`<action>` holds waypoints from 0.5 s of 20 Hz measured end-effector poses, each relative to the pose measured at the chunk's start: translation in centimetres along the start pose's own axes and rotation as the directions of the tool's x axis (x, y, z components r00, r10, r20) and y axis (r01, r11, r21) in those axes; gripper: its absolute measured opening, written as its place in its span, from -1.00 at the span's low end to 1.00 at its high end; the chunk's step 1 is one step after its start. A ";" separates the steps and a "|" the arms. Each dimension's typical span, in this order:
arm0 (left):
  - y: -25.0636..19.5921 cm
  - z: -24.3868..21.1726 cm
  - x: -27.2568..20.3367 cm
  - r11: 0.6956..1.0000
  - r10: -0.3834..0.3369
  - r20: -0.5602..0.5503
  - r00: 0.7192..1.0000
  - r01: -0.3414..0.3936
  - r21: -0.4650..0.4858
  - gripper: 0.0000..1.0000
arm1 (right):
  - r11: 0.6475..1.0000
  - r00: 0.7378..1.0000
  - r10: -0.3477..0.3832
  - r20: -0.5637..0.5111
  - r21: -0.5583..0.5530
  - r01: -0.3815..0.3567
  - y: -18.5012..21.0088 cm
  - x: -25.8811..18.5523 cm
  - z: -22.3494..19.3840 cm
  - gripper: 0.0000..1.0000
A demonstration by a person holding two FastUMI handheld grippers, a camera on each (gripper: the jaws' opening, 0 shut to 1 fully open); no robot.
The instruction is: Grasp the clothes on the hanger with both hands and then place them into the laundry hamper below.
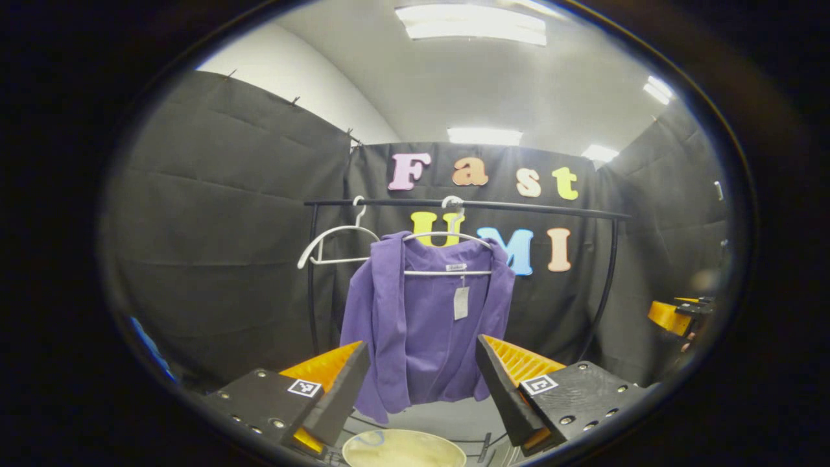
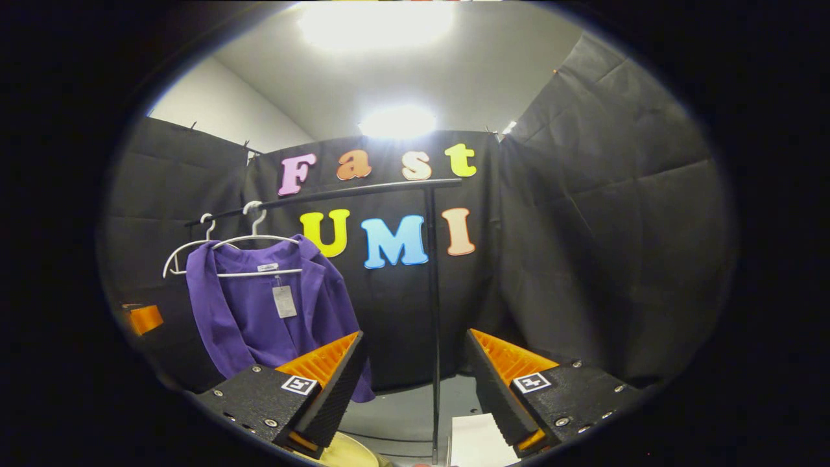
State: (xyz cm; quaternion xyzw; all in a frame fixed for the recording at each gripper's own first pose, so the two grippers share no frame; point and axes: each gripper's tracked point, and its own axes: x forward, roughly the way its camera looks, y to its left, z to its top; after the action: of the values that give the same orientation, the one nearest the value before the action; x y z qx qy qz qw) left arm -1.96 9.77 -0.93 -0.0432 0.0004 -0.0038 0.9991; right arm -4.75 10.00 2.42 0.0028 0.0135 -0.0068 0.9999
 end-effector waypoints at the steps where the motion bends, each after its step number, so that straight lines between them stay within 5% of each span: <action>1: 0.7 -0.1 0.0 1.000 0.020 -0.009 1.000 -0.020 -0.008 0.88 | 1.000 1.000 0.018 0.009 -0.007 -0.018 1.1 0.0 0.5 0.87; 4: 3.8 0.4 0.0 0.994 0.103 -0.024 0.994 -0.104 -0.027 1.00 | 0.997 0.997 0.075 -0.007 0.009 -0.075 4.4 0.3 1.5 0.87; 10: 6.6 2.0 1.1 0.990 0.130 -0.027 0.991 -0.131 -0.054 0.89 | 0.984 0.983 0.176 0.050 0.006 -0.176 9.3 2.5 4.6 0.88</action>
State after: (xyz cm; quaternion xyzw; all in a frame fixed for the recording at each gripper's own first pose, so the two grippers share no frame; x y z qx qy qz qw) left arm -0.84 16.47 0.49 -0.0711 0.0153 0.0612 0.9955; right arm -2.00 19.28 6.99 0.0091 -0.0117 0.0814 0.9966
